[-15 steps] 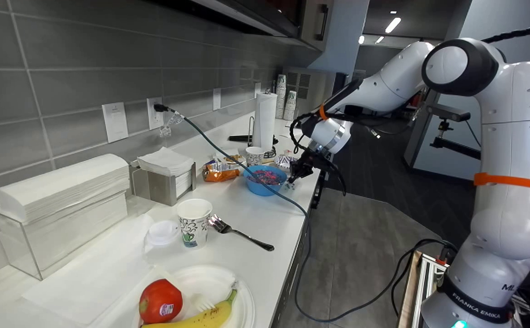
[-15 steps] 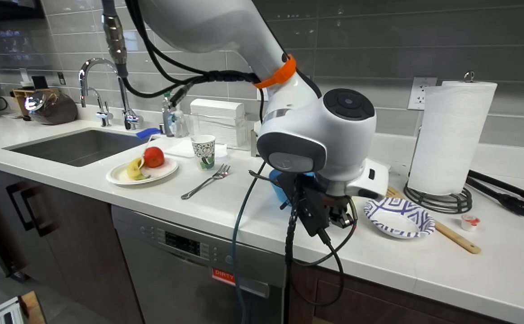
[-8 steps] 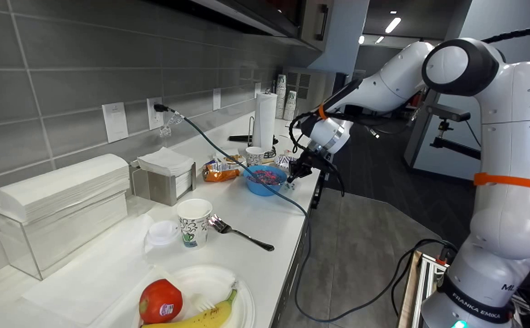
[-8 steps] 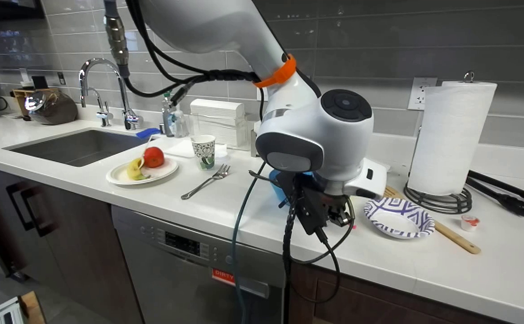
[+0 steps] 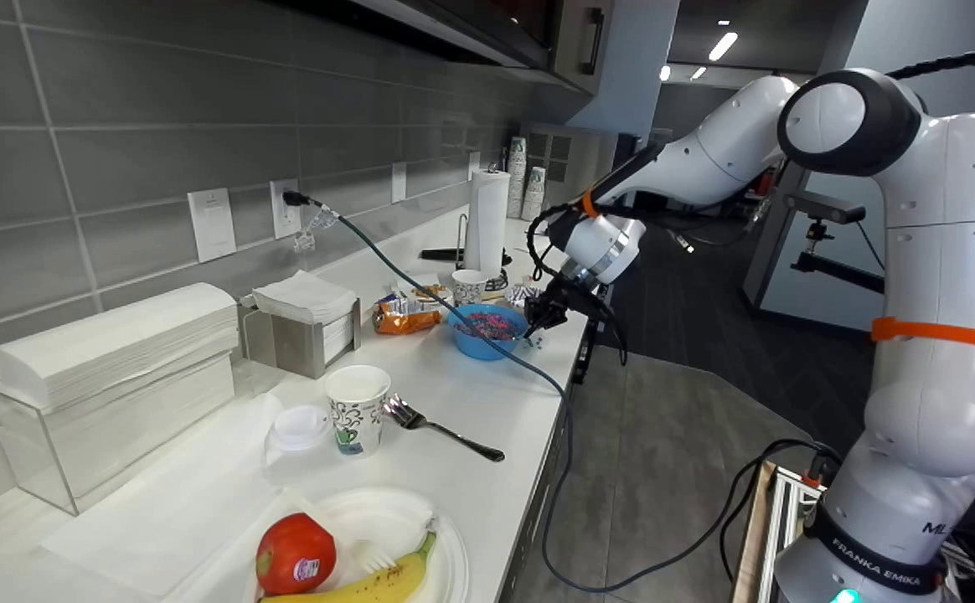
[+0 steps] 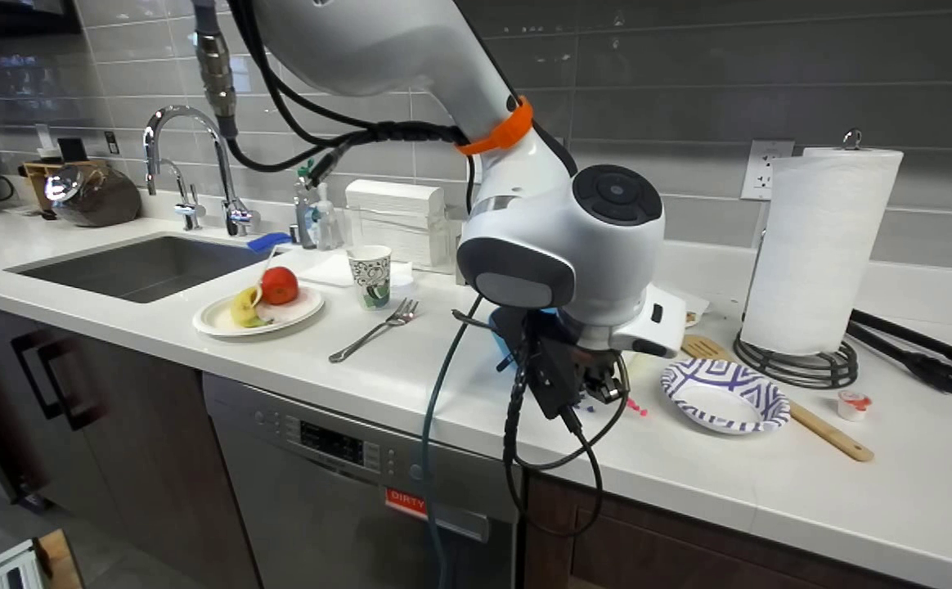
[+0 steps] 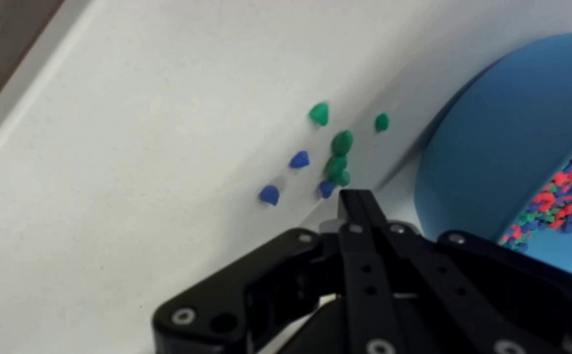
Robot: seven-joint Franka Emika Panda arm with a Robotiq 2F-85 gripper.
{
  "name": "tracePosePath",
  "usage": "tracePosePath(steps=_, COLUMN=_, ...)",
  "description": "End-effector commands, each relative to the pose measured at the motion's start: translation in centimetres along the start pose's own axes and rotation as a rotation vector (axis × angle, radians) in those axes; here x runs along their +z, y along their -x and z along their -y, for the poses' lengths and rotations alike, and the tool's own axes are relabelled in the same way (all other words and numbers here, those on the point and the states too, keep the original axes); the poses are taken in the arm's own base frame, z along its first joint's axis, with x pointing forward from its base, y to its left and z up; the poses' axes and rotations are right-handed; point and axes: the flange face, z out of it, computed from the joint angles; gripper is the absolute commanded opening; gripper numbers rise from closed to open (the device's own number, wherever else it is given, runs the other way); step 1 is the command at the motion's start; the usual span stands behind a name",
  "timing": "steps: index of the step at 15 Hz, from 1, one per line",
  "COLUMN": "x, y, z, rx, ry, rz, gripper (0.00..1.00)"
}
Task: Separate the sweets into colors
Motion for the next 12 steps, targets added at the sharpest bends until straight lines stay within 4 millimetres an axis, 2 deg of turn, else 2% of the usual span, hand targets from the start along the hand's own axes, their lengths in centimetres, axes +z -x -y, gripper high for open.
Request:
tracePosePath(steps=1, x=0.0, y=0.3, z=-0.4, rx=0.006, ry=-0.021, rz=0.017, gripper=0.0)
tracePosePath(steps=12, x=-0.7, y=-0.6, z=-2.6, rx=0.028, ry=0.042, rz=-0.021, gripper=0.0)
